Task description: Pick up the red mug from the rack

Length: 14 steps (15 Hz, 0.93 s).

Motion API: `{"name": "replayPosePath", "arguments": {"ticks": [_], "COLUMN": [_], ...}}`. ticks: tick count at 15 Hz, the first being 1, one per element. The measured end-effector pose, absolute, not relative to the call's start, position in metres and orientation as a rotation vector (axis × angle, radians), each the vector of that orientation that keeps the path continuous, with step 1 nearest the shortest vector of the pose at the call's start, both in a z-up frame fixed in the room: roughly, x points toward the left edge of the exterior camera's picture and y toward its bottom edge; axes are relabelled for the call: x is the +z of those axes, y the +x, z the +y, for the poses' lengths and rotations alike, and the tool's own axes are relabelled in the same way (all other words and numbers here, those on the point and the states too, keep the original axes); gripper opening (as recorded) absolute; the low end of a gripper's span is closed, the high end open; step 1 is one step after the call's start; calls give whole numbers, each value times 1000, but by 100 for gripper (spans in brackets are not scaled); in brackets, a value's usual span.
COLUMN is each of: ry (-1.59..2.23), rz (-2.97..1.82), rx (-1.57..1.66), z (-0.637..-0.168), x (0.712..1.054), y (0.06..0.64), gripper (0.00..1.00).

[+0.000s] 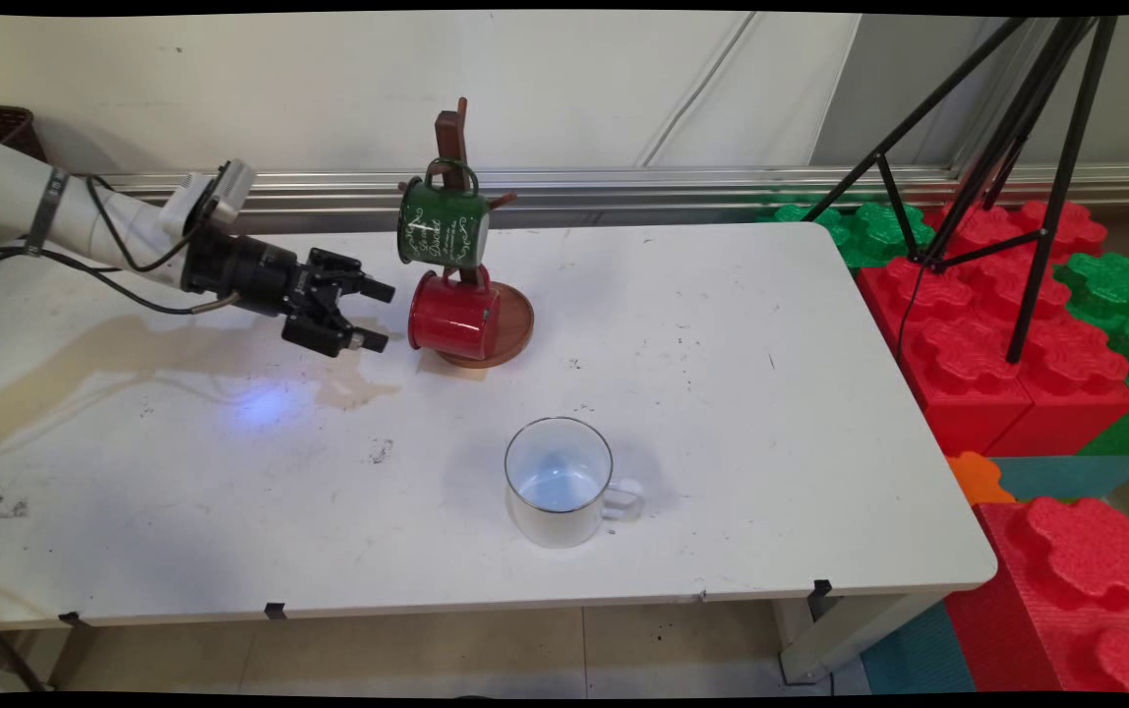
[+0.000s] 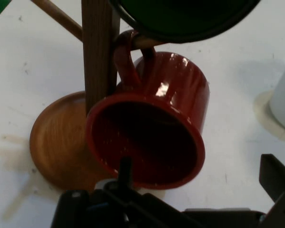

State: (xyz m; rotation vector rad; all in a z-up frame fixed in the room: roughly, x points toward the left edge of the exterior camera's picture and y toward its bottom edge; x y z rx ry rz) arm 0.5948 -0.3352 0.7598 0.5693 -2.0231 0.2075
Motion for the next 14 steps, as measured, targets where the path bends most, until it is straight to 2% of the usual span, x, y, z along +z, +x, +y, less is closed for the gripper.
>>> {"name": "replayPosePath", "arguments": {"ticks": [14], "ry": [560], "rz": [-1956], "rx": [157], "z": [-353], "x": [733], "y": [569], "gripper": [100]}}
